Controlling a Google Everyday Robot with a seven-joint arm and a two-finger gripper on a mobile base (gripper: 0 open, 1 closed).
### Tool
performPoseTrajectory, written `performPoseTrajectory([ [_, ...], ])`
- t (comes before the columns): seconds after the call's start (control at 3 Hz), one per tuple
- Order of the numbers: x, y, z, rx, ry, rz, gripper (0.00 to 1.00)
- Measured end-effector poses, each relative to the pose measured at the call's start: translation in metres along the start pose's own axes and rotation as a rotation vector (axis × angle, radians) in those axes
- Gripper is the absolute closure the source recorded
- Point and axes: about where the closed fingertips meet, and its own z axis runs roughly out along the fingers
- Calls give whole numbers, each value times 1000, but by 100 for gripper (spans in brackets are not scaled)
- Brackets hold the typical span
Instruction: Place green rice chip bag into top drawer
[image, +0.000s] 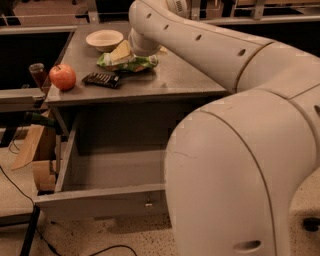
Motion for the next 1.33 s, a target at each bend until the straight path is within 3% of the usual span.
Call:
performPoseTrajectory([
  [0.33, -2, 3, 2, -9, -6, 0, 0],
  [1.33, -18, 34, 10, -103, -29, -41, 0],
])
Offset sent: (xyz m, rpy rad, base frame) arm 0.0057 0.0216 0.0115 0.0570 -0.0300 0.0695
